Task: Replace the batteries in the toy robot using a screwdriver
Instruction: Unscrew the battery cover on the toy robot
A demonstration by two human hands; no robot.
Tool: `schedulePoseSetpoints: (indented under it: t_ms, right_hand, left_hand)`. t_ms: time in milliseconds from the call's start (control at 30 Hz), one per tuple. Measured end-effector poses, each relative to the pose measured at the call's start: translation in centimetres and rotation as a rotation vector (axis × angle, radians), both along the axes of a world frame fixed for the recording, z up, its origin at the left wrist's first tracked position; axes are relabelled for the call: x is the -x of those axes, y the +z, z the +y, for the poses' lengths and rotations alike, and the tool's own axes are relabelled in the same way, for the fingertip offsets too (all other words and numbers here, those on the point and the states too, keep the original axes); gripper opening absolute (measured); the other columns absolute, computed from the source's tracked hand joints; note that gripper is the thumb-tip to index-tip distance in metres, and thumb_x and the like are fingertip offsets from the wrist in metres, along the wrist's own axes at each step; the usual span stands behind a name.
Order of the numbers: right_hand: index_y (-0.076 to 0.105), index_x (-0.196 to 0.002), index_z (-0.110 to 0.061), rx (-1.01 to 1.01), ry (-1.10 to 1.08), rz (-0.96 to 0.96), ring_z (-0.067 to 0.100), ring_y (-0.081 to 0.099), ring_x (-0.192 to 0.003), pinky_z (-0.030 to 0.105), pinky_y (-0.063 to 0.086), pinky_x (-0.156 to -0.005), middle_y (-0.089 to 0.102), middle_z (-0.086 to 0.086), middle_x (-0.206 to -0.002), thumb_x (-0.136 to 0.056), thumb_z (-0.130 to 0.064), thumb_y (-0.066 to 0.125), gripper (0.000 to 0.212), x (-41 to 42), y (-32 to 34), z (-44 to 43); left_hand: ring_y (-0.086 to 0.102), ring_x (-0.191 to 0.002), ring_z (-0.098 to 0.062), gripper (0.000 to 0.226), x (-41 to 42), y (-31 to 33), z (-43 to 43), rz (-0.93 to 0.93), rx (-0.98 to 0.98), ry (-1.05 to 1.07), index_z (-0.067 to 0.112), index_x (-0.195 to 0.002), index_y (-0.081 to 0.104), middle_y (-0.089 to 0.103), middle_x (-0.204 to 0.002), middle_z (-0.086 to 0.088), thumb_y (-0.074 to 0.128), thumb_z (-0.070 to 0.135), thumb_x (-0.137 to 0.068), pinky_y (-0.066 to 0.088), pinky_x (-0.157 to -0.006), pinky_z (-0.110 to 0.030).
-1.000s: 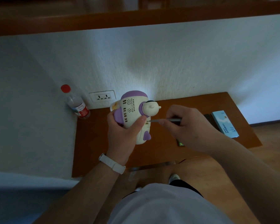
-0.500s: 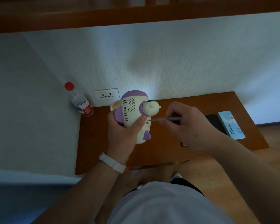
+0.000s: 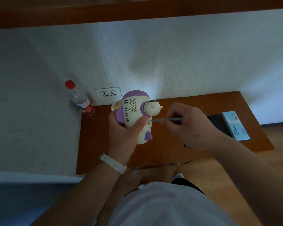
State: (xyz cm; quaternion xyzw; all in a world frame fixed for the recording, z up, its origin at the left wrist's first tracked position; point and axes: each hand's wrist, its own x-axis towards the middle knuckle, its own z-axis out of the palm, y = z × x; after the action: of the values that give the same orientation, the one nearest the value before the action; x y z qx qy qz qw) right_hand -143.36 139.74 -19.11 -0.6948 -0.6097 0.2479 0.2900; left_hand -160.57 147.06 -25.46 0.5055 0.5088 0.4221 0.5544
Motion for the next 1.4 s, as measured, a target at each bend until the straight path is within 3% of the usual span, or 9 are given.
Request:
schedulePoseSetpoints:
  t_ms: [167, 433, 567, 633, 767, 867, 1100, 1267, 1400]
  right_hand:
    - [0.058, -0.068, -0.008, -0.034, 0.023, -0.049, 0.024, 0.044, -0.045, 0.033, 0.031, -0.045, 0.051, 0.009, -0.055, -0.091, -0.053, 0.045, 0.052, -0.1, -0.3, 0.2]
    - [0.059, -0.079, -0.018, -0.019, 0.019, -0.003, 0.016, 0.053, -0.052, 0.025, 0.041, -0.045, 0.057, -0.004, -0.062, -0.088, -0.037, 0.06, 0.021, 0.0, 0.0, 0.3]
    - [0.059, -0.073, -0.012, -0.036, -0.016, -0.057, 0.021, 0.048, -0.048, 0.029, 0.032, -0.043, 0.054, 0.006, -0.058, -0.089, -0.054, 0.048, 0.046, 0.1, -0.3, 0.8]
    - [0.058, -0.073, -0.007, -0.027, -0.004, -0.073, 0.023, 0.046, -0.048, 0.026, 0.03, -0.044, 0.054, 0.01, -0.059, -0.091, -0.054, 0.046, 0.051, 0.1, -0.5, 1.0]
    - [0.058, -0.077, -0.016, 0.015, 0.009, -0.017, 0.008, 0.044, -0.046, 0.022, 0.034, -0.044, 0.054, 0.0, -0.06, -0.093, -0.042, 0.056, 0.031, 0.6, -0.9, 1.2]
    - [0.056, -0.082, -0.018, 0.039, 0.022, 0.039, 0.006, 0.046, -0.047, 0.021, 0.037, -0.044, 0.056, -0.003, -0.063, -0.092, -0.034, 0.062, 0.019, 1.1, -1.4, 1.3]
    - [0.061, -0.076, -0.014, 0.076, -0.003, -0.01, 0.007, 0.042, -0.045, 0.021, 0.03, -0.044, 0.054, 0.002, -0.059, -0.096, -0.045, 0.051, 0.039, 1.7, -3.1, 2.0]
    - [0.061, -0.079, -0.024, 0.102, 0.018, 0.027, 0.006, 0.048, -0.051, 0.017, 0.034, -0.044, 0.056, -0.005, -0.063, -0.094, -0.041, 0.057, 0.023, 2.2, -4.3, 2.1]
    - [0.059, -0.087, -0.026, 0.132, 0.026, 0.045, 0.005, 0.051, -0.057, 0.016, 0.039, -0.05, 0.059, -0.008, -0.071, -0.092, -0.033, 0.062, 0.01, 2.6, -5.2, 2.2]
  left_hand:
    - [0.069, -0.09, 0.002, 0.067, 0.1, 0.2, 0.2, -0.003, -0.002, 0.004, 0.027, -0.125, 0.045, 0.065, -0.112, 0.009, 0.086, 0.019, -0.073, 0.056, -0.064, -0.017]
    - [0.069, -0.09, 0.002, 0.07, 0.2, 0.3, 0.4, -0.016, -0.002, 0.003, 0.026, -0.125, 0.045, 0.066, -0.112, 0.009, 0.087, 0.023, -0.069, 0.056, -0.064, -0.017]
    - [0.07, -0.092, -0.002, 0.07, 0.3, 0.2, 0.7, -0.02, 0.003, 0.004, 0.023, -0.128, 0.045, 0.067, -0.113, 0.007, 0.086, 0.019, -0.072, 0.058, -0.065, -0.02]
    - [0.07, -0.092, -0.001, 0.068, 0.5, 0.0, 0.8, -0.018, 0.002, 0.007, 0.023, -0.128, 0.046, 0.067, -0.113, 0.006, 0.086, 0.018, -0.073, 0.058, -0.065, -0.02]
    - [0.07, -0.09, 0.001, 0.067, 0.9, -0.5, 0.9, 0.01, -0.002, 0.017, 0.025, -0.126, 0.046, 0.067, -0.112, 0.008, 0.087, 0.018, -0.072, 0.057, -0.063, -0.019]
    - [0.07, -0.089, 0.002, 0.068, 1.3, -1.1, 0.9, 0.034, 0.012, 0.026, 0.027, -0.125, 0.046, 0.067, -0.111, 0.009, 0.087, 0.019, -0.072, 0.057, -0.063, -0.019]
    - [0.069, -0.088, 0.005, 0.068, 2.1, -1.9, 1.2, 0.074, 0.051, 0.048, 0.033, -0.121, 0.043, 0.065, -0.109, 0.012, 0.087, 0.021, -0.071, 0.057, -0.063, -0.018]
    - [0.068, -0.088, 0.005, 0.07, 2.8, -2.6, 1.3, 0.102, 0.079, 0.051, 0.034, -0.124, 0.042, 0.064, -0.108, 0.013, 0.087, 0.024, -0.071, 0.058, -0.064, -0.019]
    - [0.069, -0.093, -0.005, 0.072, 3.4, -3.2, 1.3, 0.119, 0.098, 0.056, 0.034, -0.126, 0.04, 0.063, -0.111, 0.014, 0.086, 0.026, -0.072, 0.059, -0.066, -0.021]
